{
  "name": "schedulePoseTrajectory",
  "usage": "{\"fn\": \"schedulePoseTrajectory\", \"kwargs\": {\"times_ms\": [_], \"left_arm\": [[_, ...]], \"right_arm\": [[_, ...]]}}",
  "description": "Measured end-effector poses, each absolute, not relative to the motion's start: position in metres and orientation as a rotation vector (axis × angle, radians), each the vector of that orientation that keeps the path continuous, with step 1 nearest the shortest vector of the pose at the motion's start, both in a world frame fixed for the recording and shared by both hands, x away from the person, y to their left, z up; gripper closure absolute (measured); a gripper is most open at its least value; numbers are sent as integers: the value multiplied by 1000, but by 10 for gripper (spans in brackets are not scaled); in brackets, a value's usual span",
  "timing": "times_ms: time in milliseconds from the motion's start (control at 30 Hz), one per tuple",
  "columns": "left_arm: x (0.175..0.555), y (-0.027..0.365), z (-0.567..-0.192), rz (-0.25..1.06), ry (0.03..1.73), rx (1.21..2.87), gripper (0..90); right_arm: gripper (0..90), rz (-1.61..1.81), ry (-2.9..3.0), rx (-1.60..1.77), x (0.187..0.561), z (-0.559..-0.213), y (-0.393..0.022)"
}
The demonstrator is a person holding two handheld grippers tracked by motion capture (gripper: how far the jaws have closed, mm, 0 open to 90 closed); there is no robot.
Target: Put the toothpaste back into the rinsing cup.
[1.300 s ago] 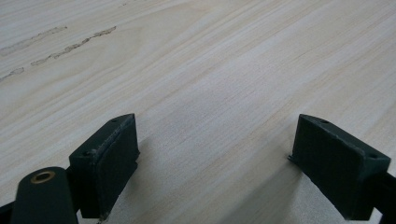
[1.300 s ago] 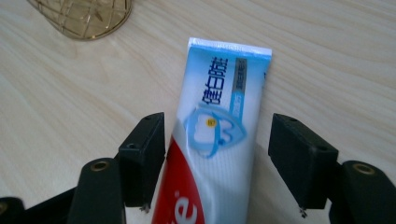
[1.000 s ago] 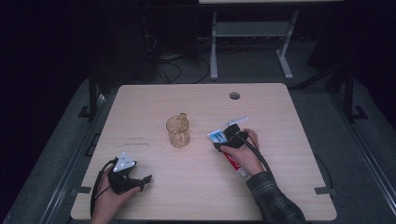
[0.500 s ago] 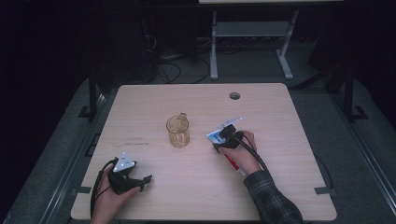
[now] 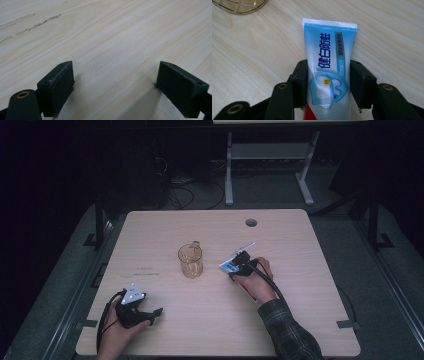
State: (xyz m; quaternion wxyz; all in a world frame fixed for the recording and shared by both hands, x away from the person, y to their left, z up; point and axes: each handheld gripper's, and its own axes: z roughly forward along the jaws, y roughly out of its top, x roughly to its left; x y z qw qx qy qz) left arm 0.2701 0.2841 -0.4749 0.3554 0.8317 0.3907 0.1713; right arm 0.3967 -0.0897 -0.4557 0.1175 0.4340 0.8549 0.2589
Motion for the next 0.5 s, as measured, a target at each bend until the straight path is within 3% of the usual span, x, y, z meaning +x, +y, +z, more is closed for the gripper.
{"fn": "schedulePoseTrajectory", "kwargs": {"times_ms": [300, 500], "left_arm": [[270, 284, -475, 443, 1009, 2149, 132], [270, 284, -475, 442, 1010, 2148, 132]], "right_arm": [[701, 750, 2505, 1307, 396, -446, -91], [721, 798, 2505, 1333, 395, -445, -96]]}}
